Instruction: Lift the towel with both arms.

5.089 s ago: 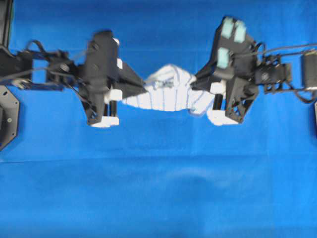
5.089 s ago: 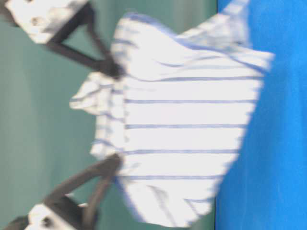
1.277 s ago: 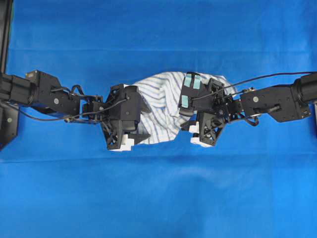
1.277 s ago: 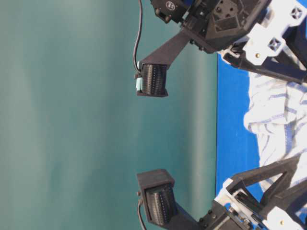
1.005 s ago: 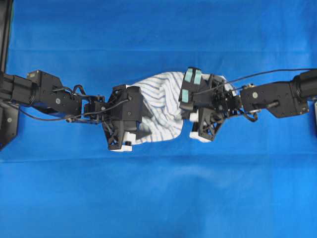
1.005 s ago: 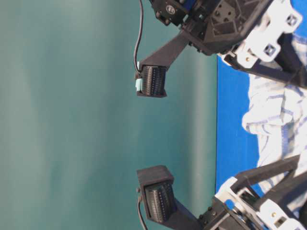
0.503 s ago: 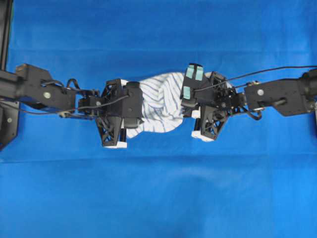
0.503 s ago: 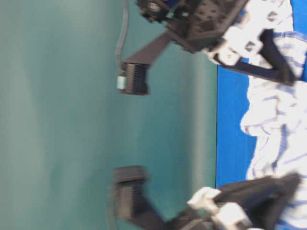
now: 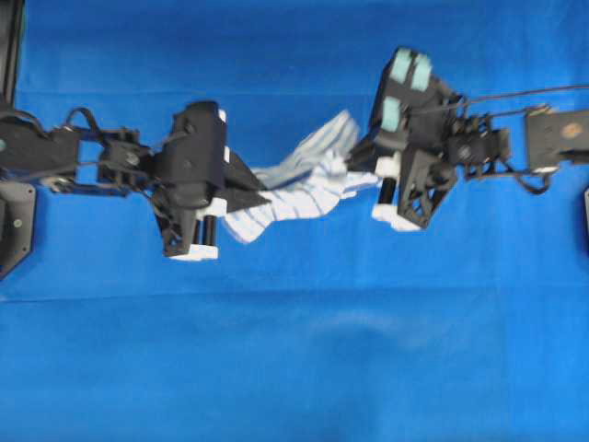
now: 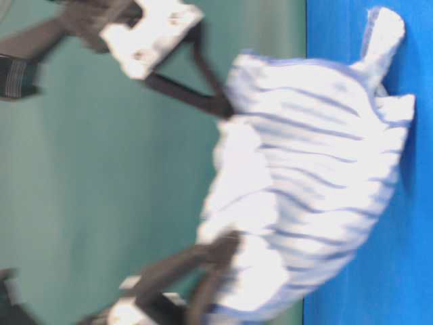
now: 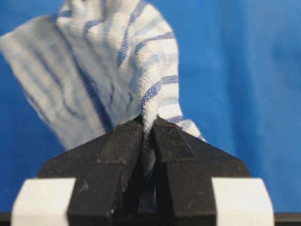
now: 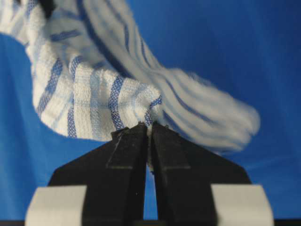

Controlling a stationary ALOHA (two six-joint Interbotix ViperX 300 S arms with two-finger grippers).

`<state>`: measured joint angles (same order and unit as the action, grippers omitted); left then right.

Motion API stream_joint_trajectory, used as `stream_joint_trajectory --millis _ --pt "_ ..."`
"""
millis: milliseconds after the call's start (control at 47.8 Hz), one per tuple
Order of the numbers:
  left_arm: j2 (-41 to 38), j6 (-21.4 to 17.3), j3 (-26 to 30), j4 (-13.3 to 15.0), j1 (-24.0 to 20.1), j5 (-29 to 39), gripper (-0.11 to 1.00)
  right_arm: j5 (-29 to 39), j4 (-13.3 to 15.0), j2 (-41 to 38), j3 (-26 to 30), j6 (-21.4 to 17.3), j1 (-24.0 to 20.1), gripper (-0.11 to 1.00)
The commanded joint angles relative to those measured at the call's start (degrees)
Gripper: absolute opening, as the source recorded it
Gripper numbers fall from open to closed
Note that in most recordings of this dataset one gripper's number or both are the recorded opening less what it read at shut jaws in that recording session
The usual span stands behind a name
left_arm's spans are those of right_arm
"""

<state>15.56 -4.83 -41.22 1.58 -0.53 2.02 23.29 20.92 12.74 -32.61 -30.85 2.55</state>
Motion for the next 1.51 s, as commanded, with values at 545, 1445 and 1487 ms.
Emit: stream_joint_trajectory --millis 545,1445,1487 --pt "13.0 0.0 17.5 -0.2 -4.6 18.5 0.02 17.2 4.0 9.7 18.9 6.8 -1.0 0.04" --pt "12.6 -4.0 31.6 -0.5 -5.9 29.0 0.02 26.6 3.9 9.6 30.7 11.3 -1.3 0.04" --pt "12.5 -4.0 31.5 -0.5 -5.9 29.0 0.02 26.7 3.9 9.6 30.7 11.3 -1.3 0.04"
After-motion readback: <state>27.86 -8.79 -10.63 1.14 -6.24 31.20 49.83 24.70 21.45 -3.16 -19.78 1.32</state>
